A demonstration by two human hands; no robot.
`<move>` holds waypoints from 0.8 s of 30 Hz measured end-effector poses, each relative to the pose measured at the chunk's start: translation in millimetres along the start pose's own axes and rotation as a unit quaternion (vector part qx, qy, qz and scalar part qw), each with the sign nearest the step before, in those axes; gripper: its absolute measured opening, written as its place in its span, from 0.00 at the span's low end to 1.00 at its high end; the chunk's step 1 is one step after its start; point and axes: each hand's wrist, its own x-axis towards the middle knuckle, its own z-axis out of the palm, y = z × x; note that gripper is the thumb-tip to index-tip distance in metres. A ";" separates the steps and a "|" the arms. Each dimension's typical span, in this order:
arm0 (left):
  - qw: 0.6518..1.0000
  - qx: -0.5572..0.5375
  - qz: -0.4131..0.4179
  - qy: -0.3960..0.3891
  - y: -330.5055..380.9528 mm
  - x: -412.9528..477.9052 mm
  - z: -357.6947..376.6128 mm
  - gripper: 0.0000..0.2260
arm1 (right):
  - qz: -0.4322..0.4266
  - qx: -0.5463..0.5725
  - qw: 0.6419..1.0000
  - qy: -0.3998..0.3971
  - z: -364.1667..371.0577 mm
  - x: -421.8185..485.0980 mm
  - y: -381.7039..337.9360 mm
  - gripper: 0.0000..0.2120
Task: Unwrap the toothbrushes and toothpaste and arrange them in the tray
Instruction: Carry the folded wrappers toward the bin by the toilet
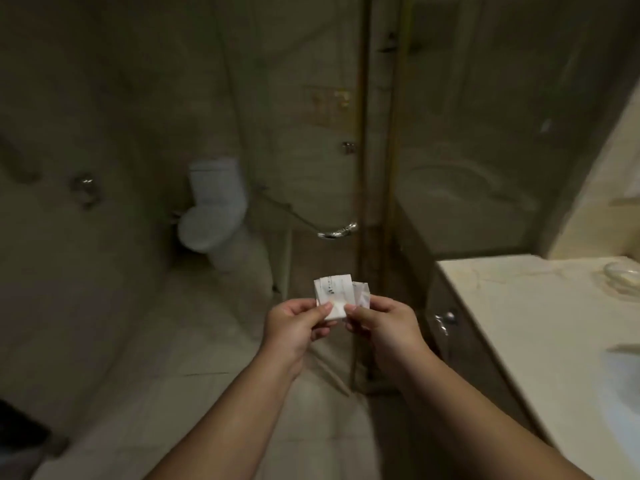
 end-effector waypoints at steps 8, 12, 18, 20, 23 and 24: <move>0.991 -0.009 0.064 0.117 66.5 32.6 -188.0 0.04 | 0.043 0.015 0.992 -0.121 196.2 30.9 49.7 0.07; 0.982 -0.035 0.067 0.172 81.5 43.9 -246.9 0.03 | 0.074 0.003 0.984 -0.160 259.1 46.1 70.8 0.06; 0.969 -0.057 0.078 0.229 102.7 73.3 -304.9 0.03 | 0.111 -0.010 0.970 -0.214 330.3 86.1 91.1 0.05; 0.965 -0.063 0.084 0.241 110.2 91.5 -318.4 0.02 | 0.116 -0.012 0.964 -0.237 350.9 106.7 95.0 0.06; 0.959 -0.065 0.097 0.260 120.3 129.4 -333.8 0.02 | 0.121 -0.015 0.959 -0.257 378.6 146.8 99.7 0.07; 0.956 -0.065 0.101 0.266 123.9 144.1 -337.6 0.02 | 0.121 -0.016 0.957 -0.264 386.7 162.0 99.6 0.07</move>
